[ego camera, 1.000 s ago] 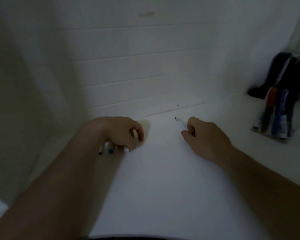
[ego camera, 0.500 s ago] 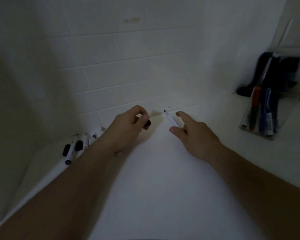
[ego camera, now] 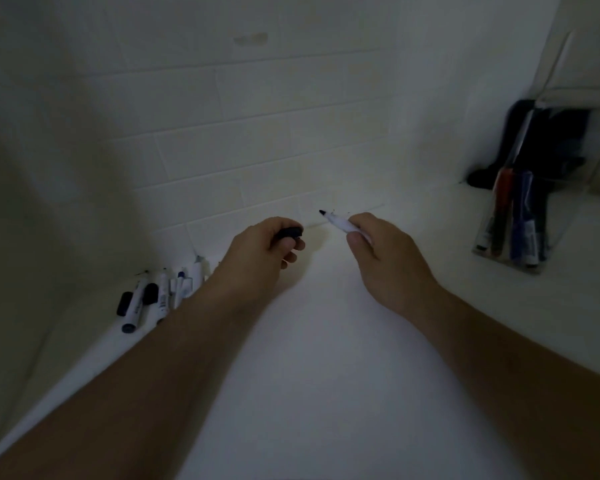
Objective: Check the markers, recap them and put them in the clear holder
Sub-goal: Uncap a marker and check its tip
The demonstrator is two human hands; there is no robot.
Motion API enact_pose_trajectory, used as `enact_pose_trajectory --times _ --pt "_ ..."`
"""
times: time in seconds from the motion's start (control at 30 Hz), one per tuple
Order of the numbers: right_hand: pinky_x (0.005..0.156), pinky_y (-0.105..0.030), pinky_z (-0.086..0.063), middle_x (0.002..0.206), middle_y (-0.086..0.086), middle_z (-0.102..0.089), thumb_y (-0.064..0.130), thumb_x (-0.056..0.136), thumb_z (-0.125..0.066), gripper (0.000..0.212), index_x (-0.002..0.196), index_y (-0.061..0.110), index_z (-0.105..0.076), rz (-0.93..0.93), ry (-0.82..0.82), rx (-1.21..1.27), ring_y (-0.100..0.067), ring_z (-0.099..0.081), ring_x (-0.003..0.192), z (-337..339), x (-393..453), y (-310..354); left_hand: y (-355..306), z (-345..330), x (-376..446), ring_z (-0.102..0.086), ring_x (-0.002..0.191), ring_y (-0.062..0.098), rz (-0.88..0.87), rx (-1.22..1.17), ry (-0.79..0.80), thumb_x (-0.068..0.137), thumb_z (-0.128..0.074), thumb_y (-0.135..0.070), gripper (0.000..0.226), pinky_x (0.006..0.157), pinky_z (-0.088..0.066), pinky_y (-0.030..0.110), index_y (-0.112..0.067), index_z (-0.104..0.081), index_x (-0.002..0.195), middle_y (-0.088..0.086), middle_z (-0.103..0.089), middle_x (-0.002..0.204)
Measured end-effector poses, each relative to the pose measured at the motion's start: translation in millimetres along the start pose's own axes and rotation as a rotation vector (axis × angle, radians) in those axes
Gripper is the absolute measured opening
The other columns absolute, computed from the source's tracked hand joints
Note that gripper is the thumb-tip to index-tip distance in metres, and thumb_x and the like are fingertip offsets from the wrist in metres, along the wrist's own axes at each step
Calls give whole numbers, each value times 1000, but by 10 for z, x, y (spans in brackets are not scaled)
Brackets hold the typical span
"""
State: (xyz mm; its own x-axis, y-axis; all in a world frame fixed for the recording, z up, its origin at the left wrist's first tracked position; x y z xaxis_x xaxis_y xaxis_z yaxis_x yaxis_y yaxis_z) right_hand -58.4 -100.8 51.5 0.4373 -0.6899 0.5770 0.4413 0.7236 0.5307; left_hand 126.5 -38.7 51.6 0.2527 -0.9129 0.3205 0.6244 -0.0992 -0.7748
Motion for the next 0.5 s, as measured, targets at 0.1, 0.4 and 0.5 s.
enact_pose_trajectory --times 0.1,0.4,0.5 --pt "67 -37 -44 82 3 -58 48 100 -40 16 92 39 -50 24 18 -63 -17 -54 78 -50 3 0 -3 -32 -5 -62 70 -5 -8 36 11 103 -48 -13 25 60 -45 8 -26 -62 119 -14 -72 97" --pt "63 -30 -36 82 7 -57 64 93 -34 35 99 41 -61 16 77 -164 -15 -53 78 -172 -7 -139 -96 -145 -23 -64 76 -3 -105 211 94 99 -54 -13 22 69 -45 14 -26 -64 113 -14 -71 94" --pt "60 -30 -34 77 9 -49 61 93 -39 30 93 41 -60 46 80 -211 -15 -50 74 -181 -38 -51 -160 -202 -59 -60 83 3 -168 361 121 98 -57 -20 19 72 -39 10 -28 -65 113 -14 -68 96"
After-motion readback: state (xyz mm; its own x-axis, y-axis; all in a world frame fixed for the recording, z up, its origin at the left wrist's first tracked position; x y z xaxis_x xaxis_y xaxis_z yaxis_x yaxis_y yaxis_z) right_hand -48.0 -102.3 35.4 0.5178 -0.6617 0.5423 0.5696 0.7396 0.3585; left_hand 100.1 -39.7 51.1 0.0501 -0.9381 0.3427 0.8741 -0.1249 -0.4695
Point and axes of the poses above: each hand's wrist, its own x-axis towards the middle knuckle, its own z-axis out of the back of the hand, y = z × x, the point moved 9 cm from there along x, towards the middle knuckle
